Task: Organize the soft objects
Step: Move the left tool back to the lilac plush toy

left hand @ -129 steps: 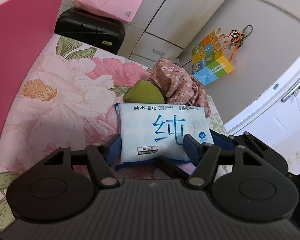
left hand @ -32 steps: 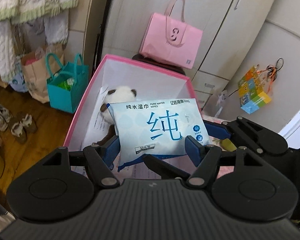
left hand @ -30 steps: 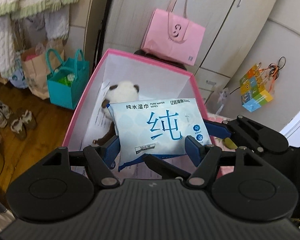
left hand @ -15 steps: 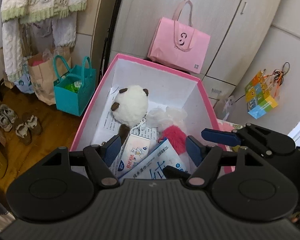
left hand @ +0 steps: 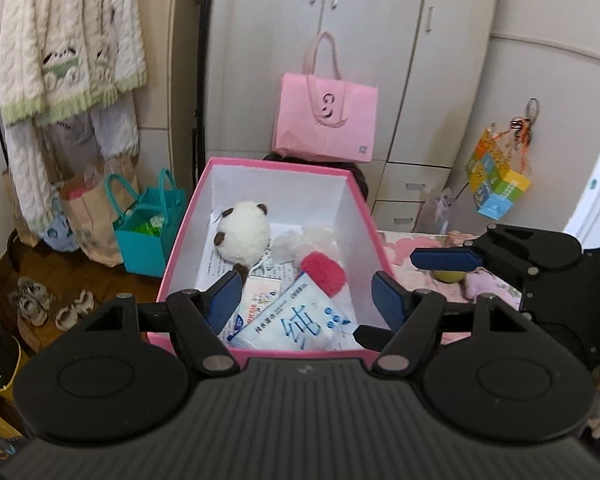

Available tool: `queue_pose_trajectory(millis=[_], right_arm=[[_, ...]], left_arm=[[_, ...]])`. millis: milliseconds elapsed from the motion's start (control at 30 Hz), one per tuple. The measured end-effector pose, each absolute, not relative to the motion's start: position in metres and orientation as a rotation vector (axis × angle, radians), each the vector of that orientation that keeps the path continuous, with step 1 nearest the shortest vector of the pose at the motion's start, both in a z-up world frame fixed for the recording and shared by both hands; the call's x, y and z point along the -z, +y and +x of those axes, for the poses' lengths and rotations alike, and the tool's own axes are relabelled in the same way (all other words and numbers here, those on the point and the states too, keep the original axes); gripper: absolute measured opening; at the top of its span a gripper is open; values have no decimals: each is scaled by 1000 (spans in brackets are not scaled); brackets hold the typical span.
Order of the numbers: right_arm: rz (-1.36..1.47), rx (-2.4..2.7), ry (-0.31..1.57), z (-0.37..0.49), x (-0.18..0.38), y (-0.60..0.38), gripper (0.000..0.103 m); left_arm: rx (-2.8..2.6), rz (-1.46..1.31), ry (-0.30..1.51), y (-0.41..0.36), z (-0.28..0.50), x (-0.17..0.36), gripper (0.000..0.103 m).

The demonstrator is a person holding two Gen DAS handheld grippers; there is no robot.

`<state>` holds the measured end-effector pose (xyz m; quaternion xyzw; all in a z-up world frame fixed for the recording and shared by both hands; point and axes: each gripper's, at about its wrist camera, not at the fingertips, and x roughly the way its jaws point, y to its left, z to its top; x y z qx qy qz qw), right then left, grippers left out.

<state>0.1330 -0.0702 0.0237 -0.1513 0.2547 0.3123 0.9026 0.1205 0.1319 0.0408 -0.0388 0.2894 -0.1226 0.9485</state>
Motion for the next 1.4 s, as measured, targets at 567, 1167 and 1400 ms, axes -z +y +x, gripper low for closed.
queue_pose_trajectory(millis=[567, 1167, 1400], right_arm=[[-300, -619, 471, 26, -23, -175, 82], [-185, -488, 558, 21, 37, -290, 83], [-148, -501, 538, 51, 72, -311, 83]], left_arm=[[412, 59, 562, 76, 44, -56, 74], [596, 151, 739, -29, 77, 11, 74], [616, 144, 761, -56, 105, 30, 74]])
